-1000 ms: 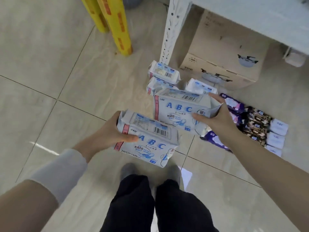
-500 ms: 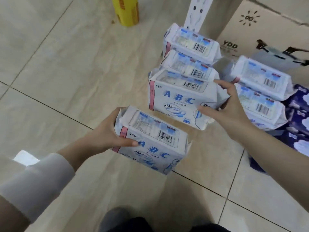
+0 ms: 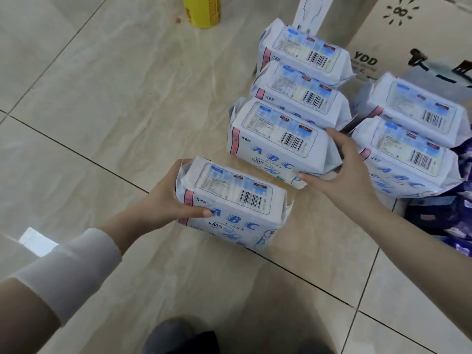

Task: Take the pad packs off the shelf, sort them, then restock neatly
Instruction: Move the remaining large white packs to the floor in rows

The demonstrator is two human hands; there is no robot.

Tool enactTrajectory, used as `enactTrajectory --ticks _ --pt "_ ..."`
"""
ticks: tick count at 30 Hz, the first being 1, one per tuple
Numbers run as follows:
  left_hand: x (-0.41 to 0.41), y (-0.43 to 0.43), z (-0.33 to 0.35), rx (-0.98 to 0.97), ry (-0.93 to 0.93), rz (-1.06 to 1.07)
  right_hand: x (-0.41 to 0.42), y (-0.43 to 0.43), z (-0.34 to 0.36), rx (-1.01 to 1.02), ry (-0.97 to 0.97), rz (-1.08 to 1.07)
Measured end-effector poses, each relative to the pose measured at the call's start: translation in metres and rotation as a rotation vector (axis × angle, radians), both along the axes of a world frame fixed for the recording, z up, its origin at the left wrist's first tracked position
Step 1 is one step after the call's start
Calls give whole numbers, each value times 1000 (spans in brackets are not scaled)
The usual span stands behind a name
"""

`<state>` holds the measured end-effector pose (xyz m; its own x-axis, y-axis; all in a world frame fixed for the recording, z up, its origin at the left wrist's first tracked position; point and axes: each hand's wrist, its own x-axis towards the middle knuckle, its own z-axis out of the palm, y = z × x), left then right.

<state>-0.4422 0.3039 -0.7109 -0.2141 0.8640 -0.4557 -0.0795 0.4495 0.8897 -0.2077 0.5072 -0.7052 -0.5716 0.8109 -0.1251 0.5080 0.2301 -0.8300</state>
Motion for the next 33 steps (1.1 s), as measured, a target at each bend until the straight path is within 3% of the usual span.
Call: enactTrajectory --ticks 6,23,33 --pt "-2 7 -9 25 54 -39 6 -3 4 15 -129 39" --pt "-8 46 -25 107 311 -196 -1 -1 9 73 -159 -54" --pt "-6 51 -29 99 371 -210 -2 -1 5 120 -157 -52"
